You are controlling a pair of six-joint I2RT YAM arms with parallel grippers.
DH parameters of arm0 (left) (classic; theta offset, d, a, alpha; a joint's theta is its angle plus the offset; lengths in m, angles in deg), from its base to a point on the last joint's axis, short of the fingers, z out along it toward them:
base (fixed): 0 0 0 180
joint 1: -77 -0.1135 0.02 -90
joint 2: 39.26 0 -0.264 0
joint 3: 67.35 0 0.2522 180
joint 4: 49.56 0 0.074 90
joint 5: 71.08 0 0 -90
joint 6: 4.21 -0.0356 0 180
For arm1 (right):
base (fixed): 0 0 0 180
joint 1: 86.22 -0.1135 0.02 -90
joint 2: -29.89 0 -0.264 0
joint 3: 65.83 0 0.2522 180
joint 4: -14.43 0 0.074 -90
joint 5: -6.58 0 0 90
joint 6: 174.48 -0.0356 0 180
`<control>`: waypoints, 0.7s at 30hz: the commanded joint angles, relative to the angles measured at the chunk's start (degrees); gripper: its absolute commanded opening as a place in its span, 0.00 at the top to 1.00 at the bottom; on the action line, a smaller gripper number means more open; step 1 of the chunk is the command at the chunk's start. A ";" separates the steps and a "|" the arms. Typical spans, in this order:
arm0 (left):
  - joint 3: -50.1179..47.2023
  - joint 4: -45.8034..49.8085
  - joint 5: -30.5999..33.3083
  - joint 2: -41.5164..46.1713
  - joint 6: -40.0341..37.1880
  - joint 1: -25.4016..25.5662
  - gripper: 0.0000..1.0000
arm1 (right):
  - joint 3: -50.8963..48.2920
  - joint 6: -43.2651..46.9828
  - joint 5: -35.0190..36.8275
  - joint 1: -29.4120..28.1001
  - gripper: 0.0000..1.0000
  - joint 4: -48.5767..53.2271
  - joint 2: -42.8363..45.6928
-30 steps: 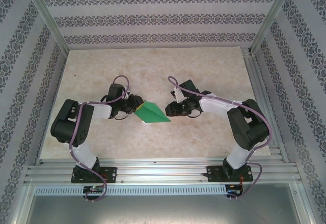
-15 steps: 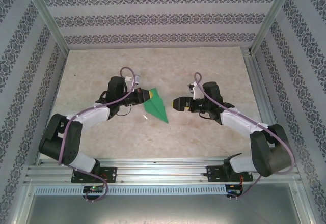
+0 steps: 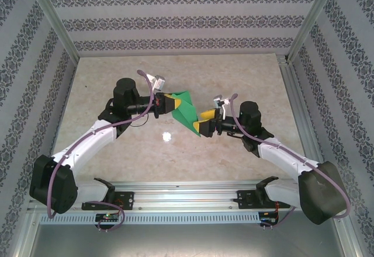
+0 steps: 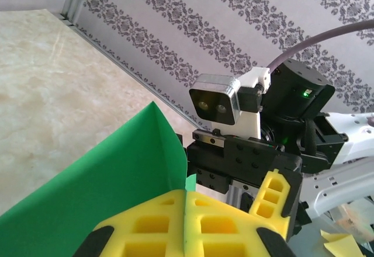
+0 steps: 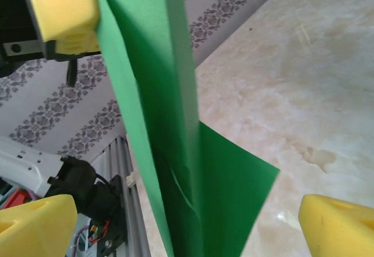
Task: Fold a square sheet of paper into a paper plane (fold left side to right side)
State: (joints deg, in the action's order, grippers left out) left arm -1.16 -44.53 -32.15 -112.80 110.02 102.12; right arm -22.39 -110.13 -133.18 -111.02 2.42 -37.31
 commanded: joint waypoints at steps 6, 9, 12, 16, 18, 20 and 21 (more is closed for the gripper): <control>1.79 0.96 -3.33 0.31 -3.99 1.17 0.99 | 0.64 -4.42 -4.96 -1.57 0.27 -10.74 -4.70; 2.00 1.06 -3.27 0.21 -4.27 1.18 0.99 | 1.62 -4.58 -5.70 -1.66 0.44 -9.38 -6.13; 2.35 2.50 -2.59 -0.09 -5.04 1.17 0.99 | 2.12 -3.90 -5.73 -1.70 0.62 -7.69 -6.37; 2.27 4.01 -0.75 -0.52 -5.74 1.24 0.94 | 3.58 0.11 -3.53 -1.66 0.90 0.48 -5.37; 2.43 5.53 1.05 -0.21 -6.35 1.14 0.85 | 4.22 2.82 -1.75 -1.70 0.96 5.23 -4.31; 3.07 8.99 4.74 0.73 -7.92 1.00 0.69 | 4.89 6.44 1.99 -1.57 1.00 11.31 -2.68; 3.51 11.12 7.02 1.37 -8.82 0.90 0.60 | 5.27 8.30 4.24 -1.57 1.00 14.44 -1.79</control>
State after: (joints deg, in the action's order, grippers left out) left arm -0.24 -38.92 -30.33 -112.86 104.86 102.67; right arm -19.20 -108.73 -133.88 -112.11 7.77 -41.72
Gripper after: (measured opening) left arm 0.343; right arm 0.045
